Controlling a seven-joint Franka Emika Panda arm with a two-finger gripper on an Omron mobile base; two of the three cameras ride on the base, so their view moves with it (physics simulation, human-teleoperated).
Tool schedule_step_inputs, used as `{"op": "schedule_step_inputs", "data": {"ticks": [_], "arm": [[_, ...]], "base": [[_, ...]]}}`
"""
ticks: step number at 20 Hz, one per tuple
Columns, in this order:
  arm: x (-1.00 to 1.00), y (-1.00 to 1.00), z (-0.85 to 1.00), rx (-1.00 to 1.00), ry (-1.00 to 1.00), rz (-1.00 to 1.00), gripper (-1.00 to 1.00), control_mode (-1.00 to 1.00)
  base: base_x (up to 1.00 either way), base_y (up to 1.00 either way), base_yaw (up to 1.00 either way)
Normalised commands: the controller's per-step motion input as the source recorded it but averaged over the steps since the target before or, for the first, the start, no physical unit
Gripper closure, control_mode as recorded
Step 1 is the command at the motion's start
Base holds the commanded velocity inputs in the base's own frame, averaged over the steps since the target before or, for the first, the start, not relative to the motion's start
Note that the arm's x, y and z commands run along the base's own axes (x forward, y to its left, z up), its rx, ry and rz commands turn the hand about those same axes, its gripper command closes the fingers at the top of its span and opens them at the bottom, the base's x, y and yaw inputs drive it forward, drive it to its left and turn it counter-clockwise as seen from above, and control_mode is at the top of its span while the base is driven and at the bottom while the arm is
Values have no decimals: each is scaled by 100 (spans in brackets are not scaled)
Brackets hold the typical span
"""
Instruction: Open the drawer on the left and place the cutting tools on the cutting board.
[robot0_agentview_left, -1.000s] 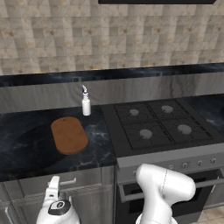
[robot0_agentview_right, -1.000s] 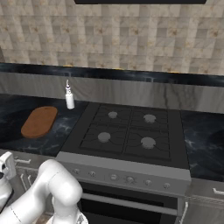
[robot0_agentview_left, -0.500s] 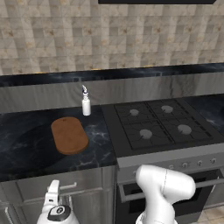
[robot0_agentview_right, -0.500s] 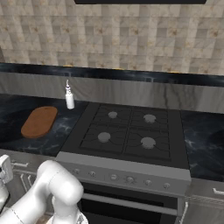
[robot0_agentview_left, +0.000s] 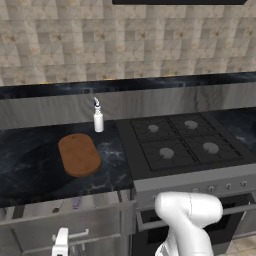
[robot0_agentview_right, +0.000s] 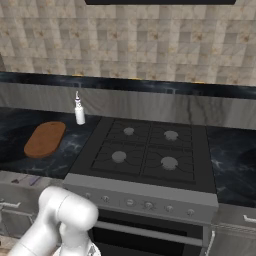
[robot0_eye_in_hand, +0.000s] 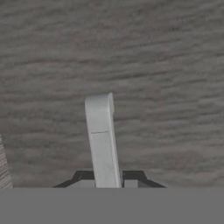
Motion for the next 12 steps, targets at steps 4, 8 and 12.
{"op": "schedule_step_inputs", "data": {"ticks": [4,8,12], "arm": [[-90,0,0,2,0,7,100,-100],[-88,0,0,2,0,7,100,-100],[-83,0,0,2,0,6,100,-100]], "base": [[0,0,0],[0,0,0],[0,0,0]]}}
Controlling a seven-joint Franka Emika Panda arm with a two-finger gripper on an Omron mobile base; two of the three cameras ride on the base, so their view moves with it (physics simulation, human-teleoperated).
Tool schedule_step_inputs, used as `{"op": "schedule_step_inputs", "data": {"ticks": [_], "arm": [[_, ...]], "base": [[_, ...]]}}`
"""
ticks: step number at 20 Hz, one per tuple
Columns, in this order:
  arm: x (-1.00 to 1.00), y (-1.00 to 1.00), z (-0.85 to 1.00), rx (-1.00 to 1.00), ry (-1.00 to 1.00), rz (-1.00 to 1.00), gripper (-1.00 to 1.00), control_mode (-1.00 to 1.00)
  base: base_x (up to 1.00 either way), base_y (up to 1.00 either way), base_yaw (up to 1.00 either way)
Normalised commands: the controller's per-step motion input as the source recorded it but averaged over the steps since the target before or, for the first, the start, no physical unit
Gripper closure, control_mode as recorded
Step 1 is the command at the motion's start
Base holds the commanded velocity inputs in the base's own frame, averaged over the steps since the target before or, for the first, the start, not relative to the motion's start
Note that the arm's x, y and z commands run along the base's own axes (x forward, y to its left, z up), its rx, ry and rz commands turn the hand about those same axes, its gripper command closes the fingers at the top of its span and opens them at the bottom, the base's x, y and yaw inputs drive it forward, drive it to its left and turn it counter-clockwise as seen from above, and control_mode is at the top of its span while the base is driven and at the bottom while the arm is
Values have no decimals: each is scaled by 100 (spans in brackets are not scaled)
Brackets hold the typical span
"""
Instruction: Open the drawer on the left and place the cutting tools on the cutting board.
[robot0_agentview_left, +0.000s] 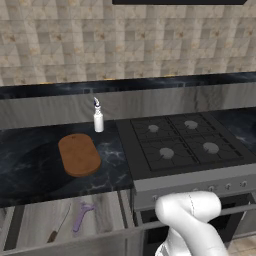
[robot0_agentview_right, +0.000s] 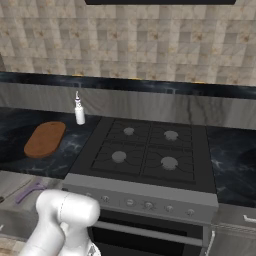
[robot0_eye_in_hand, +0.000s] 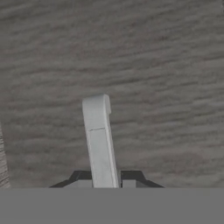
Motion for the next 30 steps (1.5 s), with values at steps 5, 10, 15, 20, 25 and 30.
{"op": "schedule_step_inputs", "data": {"ticks": [5,10,15,20,25,30], "arm": [[-80,0,0,2,0,6,100,-100],[-53,0,0,1,0,4,100,-100],[0,0,0,0,0,0,-100,-100],[-1,0,0,0,0,0,-100,-100],[-57,0,1,1,0,0,-100,-100],[-91,0,36,7,0,0,-100,-100]], "base": [[0,0,0],[0,0,0],[0,0,0],[0,0,0],[0,0,0],[0,0,0]]}}
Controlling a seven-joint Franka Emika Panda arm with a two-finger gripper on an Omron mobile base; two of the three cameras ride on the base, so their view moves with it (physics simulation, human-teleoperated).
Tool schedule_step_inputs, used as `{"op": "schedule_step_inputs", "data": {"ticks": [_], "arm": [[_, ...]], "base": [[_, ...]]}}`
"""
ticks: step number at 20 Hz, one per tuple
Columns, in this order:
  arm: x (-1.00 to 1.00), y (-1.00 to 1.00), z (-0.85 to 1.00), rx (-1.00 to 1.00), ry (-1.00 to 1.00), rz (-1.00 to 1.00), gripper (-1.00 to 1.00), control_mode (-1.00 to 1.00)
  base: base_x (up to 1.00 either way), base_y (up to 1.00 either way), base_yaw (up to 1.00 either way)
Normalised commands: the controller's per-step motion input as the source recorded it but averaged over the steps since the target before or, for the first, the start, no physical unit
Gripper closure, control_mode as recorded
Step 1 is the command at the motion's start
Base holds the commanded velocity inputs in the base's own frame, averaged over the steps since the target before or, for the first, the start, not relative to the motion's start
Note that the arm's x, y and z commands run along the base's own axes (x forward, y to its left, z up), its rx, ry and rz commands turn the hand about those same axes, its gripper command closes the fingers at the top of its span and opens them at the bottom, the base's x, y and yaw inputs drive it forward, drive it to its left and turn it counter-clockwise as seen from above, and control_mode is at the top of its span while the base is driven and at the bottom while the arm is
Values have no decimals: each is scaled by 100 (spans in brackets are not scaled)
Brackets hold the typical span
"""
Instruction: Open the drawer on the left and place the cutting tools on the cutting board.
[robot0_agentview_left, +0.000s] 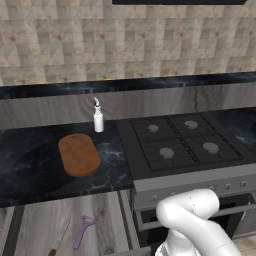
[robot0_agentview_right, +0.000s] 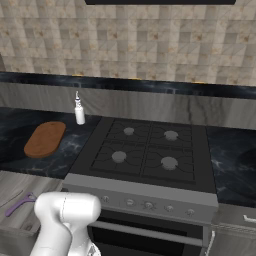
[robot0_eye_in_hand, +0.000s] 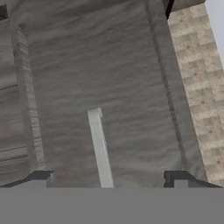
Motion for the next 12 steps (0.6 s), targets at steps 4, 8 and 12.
{"op": "schedule_step_inputs", "data": {"ticks": [4,8,12], "arm": [[-89,-3,54,10,-1,0,-100,-100],[-74,-16,68,12,0,0,-100,-100],[-67,-30,78,15,0,0,-100,-100]], "base": [[0,0,0],[0,0,0],[0,0,0]]}}
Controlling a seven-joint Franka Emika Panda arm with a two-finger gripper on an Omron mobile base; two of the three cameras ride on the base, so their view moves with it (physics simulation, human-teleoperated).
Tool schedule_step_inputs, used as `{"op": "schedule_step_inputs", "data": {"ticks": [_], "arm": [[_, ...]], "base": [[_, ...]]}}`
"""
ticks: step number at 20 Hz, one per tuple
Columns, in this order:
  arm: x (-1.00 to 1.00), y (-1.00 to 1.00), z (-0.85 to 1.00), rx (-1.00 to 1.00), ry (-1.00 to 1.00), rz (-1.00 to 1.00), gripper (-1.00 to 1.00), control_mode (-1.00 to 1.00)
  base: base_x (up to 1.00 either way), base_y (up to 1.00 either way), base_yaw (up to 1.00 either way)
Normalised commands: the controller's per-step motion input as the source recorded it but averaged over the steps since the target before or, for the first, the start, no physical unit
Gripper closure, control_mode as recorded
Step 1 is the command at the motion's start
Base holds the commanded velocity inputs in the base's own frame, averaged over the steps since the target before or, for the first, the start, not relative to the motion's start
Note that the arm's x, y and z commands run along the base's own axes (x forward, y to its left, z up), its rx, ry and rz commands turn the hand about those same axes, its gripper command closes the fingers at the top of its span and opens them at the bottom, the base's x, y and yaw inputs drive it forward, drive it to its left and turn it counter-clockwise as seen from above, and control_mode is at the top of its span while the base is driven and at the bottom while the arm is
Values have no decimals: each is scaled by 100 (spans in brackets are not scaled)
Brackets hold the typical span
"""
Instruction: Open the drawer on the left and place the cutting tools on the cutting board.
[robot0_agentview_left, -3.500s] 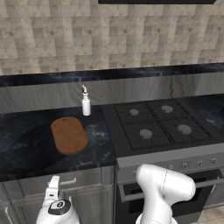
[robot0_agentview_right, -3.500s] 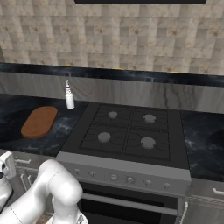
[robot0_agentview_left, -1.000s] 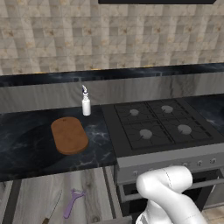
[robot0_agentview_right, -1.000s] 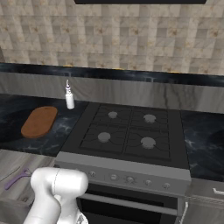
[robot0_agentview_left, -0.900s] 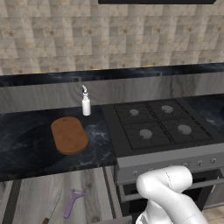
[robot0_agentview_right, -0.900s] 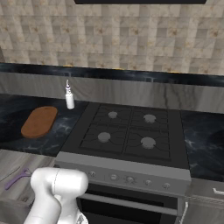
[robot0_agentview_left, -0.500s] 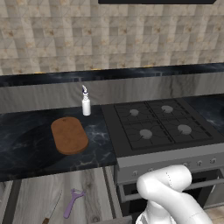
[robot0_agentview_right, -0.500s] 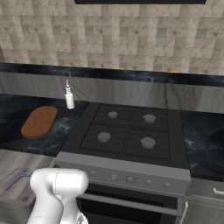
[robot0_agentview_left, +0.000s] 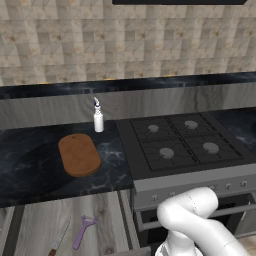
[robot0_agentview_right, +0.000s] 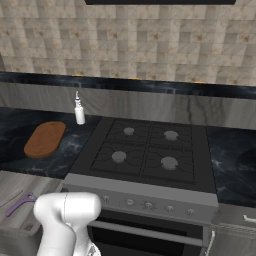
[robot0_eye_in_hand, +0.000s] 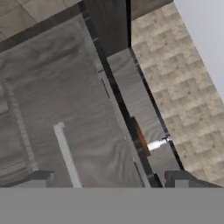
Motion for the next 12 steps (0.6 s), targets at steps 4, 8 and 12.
{"op": "schedule_step_inputs", "data": {"ticks": [4,8,12], "arm": [[-48,-30,83,16,0,0,-100,-100],[-27,-31,92,16,0,0,-100,-100],[-22,-36,91,17,0,0,-100,-100]], "base": [[0,0,0],[0,0,0],[0,0,0]]}}
